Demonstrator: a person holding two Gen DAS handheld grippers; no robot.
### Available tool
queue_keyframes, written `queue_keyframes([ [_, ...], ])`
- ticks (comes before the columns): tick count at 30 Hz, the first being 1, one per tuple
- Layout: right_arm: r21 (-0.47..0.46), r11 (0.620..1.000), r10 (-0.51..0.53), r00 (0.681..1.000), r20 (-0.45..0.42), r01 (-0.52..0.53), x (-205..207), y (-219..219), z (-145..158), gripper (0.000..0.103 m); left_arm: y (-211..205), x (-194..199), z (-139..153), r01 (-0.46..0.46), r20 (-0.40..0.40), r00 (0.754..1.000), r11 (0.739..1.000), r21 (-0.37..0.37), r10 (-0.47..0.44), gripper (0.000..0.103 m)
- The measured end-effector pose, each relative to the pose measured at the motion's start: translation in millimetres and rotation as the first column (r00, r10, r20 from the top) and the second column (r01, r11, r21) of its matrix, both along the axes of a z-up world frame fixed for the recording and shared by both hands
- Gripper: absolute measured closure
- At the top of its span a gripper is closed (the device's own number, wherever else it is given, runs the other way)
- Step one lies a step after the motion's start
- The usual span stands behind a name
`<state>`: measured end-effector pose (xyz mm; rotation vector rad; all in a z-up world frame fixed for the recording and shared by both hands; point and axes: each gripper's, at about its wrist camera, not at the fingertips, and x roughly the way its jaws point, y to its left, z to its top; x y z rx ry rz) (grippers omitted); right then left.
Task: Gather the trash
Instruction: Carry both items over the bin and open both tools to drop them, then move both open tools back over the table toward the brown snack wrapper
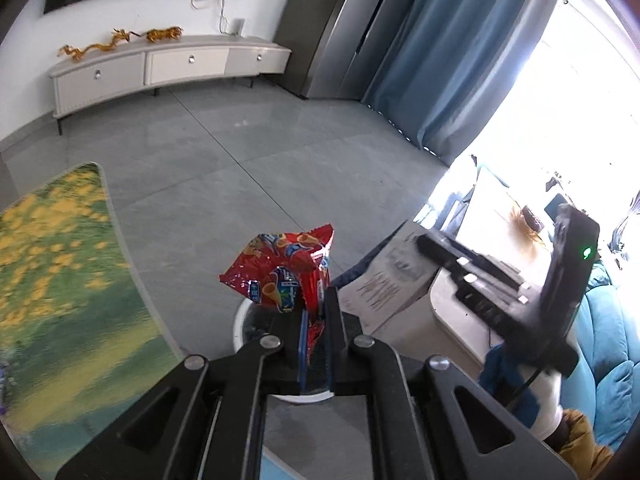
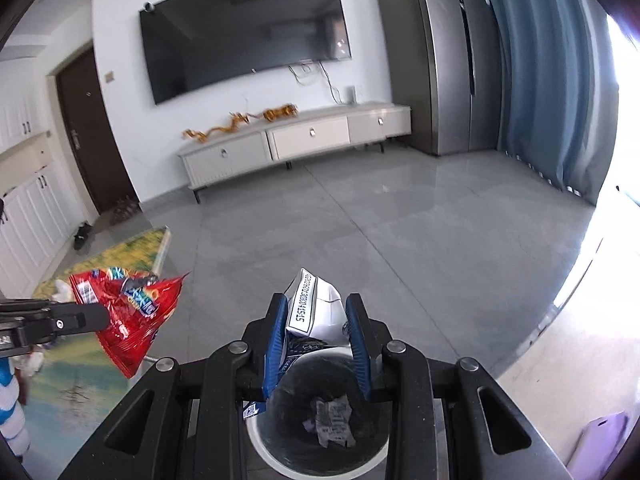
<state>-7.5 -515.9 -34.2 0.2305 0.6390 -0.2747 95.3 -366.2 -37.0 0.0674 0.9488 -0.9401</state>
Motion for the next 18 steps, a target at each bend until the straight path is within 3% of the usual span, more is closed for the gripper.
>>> queue_keyframes([
  [7,0.012,0.999,-0.032,0.996,-0.085,0.033,14.7,-16.5,-42.4,0.074,-31.9,13.7,-25.4,0.007,-0.05,0.999,1.0,-0.016,-0.008,0.091],
  [9,0.015,0.999,-0.037,0.994,-0.098,0.039,16.6,-20.7,-51.2,0.074,-34.9,17.7,-31.5,0.0,-0.063,0.998,1.0,-0.023,-0.002,0.068],
  [10,0.018,0.999,-0.039,0.994,-0.105,0.041,18.6,-24.8,-55.6,0.072,-36.9,19.5,-33.3,-0.007,-0.067,0.998,1.0,-0.026,0.006,0.061],
  [11,0.022,0.999,-0.04,0.993,-0.114,0.043,20.2,-26.8,-60.6,0.065,-37.8,21.4,-36.5,-0.017,-0.075,0.997,0.999,-0.03,0.015,0.053],
  [18,0.049,0.998,-0.028,0.991,-0.131,0.034,22.0,-31.3,-71.7,0.058,-30.8,27.0,-39.9,-0.02,-0.092,0.996,0.999,-0.029,0.017,0.052],
])
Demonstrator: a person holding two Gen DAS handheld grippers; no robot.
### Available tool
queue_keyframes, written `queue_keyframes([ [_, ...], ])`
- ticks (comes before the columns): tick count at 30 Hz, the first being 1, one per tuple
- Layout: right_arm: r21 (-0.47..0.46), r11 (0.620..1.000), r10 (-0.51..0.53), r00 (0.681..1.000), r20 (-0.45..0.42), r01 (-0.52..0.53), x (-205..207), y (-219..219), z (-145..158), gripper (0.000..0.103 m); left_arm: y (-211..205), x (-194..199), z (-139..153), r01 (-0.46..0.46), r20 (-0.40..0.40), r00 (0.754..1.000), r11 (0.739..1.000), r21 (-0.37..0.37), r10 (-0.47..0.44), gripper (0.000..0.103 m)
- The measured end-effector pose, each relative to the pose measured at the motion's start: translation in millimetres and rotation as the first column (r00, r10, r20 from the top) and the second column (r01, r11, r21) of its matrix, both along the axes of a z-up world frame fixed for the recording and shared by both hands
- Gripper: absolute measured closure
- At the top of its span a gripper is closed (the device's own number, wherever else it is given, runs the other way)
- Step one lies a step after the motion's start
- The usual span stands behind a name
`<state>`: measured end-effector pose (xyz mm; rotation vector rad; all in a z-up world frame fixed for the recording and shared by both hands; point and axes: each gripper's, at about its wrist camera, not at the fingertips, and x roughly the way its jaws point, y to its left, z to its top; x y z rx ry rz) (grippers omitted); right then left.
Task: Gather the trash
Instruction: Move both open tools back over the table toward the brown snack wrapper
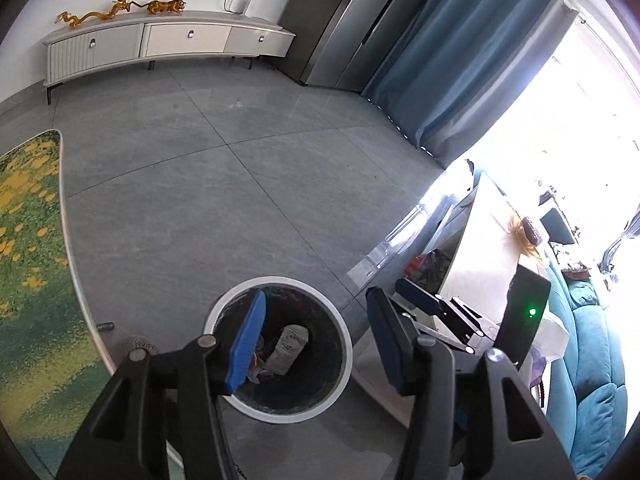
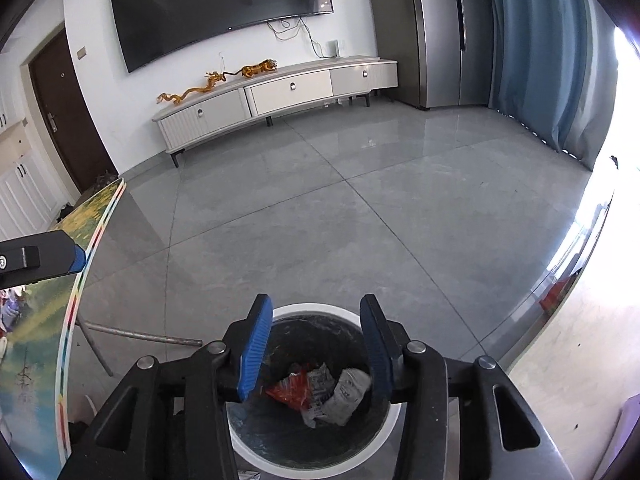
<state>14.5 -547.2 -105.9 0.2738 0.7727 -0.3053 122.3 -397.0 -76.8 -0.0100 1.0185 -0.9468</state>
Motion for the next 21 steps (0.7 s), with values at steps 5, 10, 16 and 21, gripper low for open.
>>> queue_keyframes([
  [5,-0.002,1.0,0.008,1.0,0.021,-0.008,-4.9,7.9,13.6,0.054,14.7,-0.5,4.5,-0.021,0.023,1.0,0.999,0.027,0.02,0.052],
  [10,-0.017,1.0,0.017,0.998,0.062,-0.016,-17.2,20.5,41.3,0.051,50.2,-6.1,18.9,-0.061,0.049,0.997,0.998,0.027,0.06,0.052],
  [16,-0.07,0.996,0.063,0.992,0.108,-0.056,-31.7,48.9,87.6,0.046,105.0,2.8,33.5,-0.143,0.076,0.987,0.99,0.014,0.142,0.052],
  [21,-0.123,0.987,0.119,0.983,0.141,-0.102,-38.7,75.4,123.5,0.043,170.7,39.2,42.3,-0.266,0.121,0.958,0.963,0.045,0.259,0.052],
])
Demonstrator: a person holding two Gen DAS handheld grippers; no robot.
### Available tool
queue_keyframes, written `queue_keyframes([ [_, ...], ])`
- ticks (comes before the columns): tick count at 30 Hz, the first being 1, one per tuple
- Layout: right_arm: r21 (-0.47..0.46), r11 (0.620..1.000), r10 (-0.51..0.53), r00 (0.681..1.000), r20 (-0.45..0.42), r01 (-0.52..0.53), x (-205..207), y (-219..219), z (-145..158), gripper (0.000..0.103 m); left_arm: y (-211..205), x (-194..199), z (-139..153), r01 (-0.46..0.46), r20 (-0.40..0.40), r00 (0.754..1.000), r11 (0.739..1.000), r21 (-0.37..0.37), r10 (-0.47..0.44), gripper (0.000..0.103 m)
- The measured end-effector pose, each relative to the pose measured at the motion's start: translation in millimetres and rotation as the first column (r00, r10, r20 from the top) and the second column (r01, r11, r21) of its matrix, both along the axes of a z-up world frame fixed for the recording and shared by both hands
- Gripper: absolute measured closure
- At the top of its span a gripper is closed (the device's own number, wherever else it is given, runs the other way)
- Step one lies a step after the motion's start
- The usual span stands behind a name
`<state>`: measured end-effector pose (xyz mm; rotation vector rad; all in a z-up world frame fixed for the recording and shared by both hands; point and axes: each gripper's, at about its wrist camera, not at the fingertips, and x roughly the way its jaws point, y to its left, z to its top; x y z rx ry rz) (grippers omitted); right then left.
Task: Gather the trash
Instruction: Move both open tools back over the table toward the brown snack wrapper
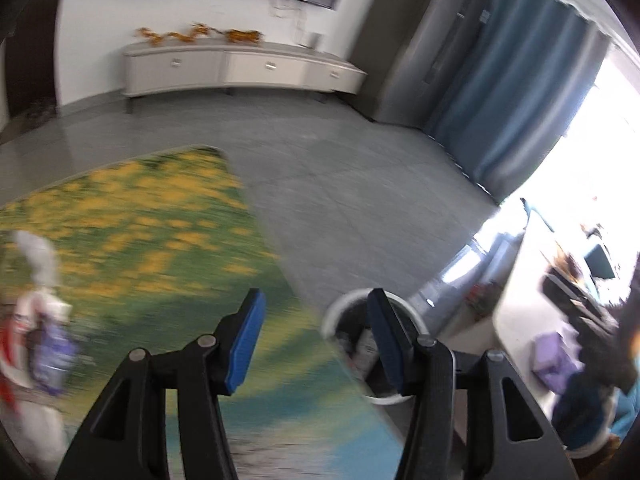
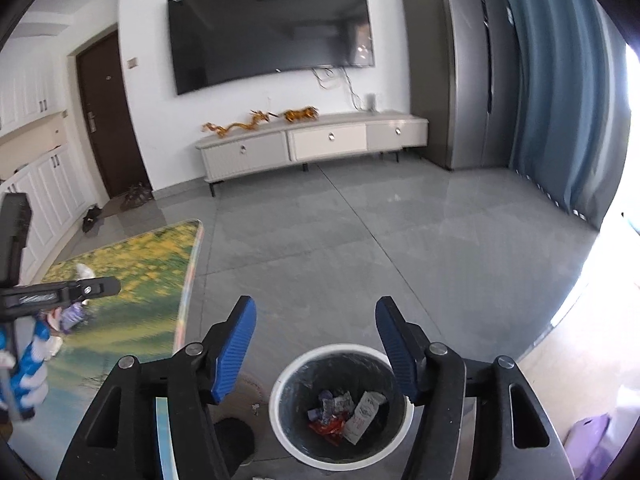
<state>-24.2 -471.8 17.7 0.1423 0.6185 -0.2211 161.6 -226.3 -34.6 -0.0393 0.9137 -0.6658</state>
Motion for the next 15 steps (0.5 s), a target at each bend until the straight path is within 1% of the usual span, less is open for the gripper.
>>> queue_keyframes([
  [5,-0.007,0.999,0.054,0.997,0.046,-0.054,-1.4,27.9,38.1,0.04,75.3,31.5,22.2,-0.125,0.042,0.991,0.992,-0.008,0.125,0.052],
  [7,0.001,0.995,0.099,0.992,0.074,-0.099,-2.9,42.9,55.3,0.038,107.4,38.4,31.7,-0.167,0.074,0.983,0.986,-0.001,0.167,0.052],
  [9,-0.001,0.99,0.14,0.985,0.098,-0.141,-4.2,57.7,68.8,0.033,138.0,43.2,39.7,-0.21,0.095,0.973,0.978,0.0,0.209,0.052],
  [12,-0.026,0.981,0.195,0.974,0.118,-0.193,-0.5,85.6,87.1,0.033,184.5,50.2,50.4,-0.275,0.132,0.953,0.961,0.003,0.272,0.052],
  [15,-0.047,0.965,0.263,0.957,0.122,-0.259,10.3,116.9,97.9,0.033,227.4,56.4,50.9,-0.33,0.133,0.936,0.944,0.001,0.327,0.052],
])
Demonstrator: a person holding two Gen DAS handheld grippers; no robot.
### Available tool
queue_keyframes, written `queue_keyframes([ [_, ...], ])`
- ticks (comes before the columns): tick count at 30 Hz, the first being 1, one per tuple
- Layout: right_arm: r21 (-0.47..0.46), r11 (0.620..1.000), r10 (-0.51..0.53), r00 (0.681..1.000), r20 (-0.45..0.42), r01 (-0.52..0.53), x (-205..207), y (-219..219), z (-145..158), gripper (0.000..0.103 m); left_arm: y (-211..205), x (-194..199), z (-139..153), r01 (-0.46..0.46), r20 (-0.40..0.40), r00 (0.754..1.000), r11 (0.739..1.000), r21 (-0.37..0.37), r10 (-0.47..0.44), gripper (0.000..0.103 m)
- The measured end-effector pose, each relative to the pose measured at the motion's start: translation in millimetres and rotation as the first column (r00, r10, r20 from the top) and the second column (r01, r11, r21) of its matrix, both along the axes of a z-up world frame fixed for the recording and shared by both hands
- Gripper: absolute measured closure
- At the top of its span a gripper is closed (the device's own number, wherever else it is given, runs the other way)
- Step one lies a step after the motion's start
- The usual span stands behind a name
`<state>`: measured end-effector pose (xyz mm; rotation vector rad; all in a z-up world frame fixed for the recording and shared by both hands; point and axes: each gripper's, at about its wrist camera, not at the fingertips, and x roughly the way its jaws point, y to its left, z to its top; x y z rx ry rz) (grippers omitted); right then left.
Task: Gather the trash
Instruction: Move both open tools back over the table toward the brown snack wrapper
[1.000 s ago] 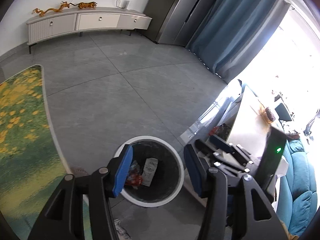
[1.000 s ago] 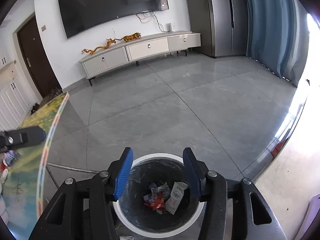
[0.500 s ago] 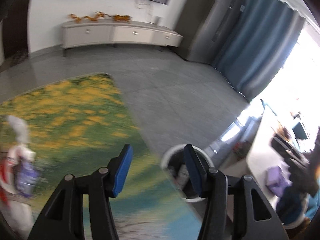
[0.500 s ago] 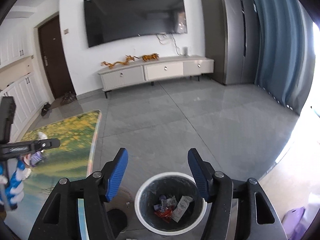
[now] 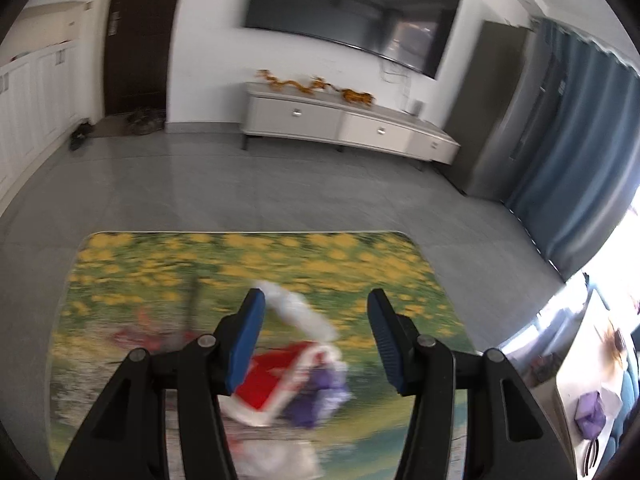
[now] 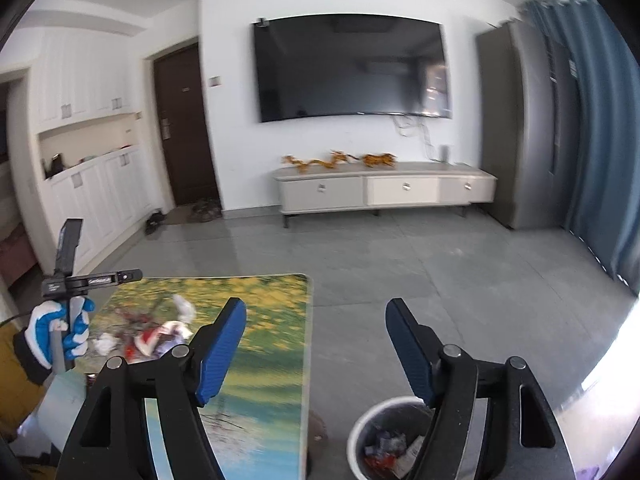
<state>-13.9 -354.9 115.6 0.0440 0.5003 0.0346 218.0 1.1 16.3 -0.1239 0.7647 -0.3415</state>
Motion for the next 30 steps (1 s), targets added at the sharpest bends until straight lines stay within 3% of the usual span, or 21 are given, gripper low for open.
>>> queue_keyframes([
  [6,0.004,0.994,0.114,0.993,-0.007,-0.114,23.0,56.2,-7.7,0.033,71.0,-0.4,-12.3,-0.098,-0.017,0.995,0.995,-0.008,0.098,0.052],
  [13,0.038,0.977,0.212,0.975,-0.069,-0.21,54.1,108.6,-36.9,0.033,127.9,-45.9,-30.9,-0.103,-0.029,0.994,0.994,-0.024,0.102,0.052],
  [22,0.134,0.951,0.299,0.937,-0.183,-0.277,88.5,149.5,-89.4,0.033,126.2,-121.4,-59.0,0.085,-0.062,0.994,0.996,-0.037,-0.087,0.052],
  [27,0.158,0.926,0.376,0.886,-0.273,-0.344,100.7,184.3,-121.2,0.053,98.2,-150.7,-81.5,0.208,-0.088,0.973,0.977,-0.043,-0.212,0.052],
  [30,0.158,0.911,0.411,0.852,-0.323,-0.38,107.2,205.9,-136.5,0.055,84.9,-160.7,-90.2,0.252,-0.093,0.962,0.967,-0.04,-0.255,0.052],
])
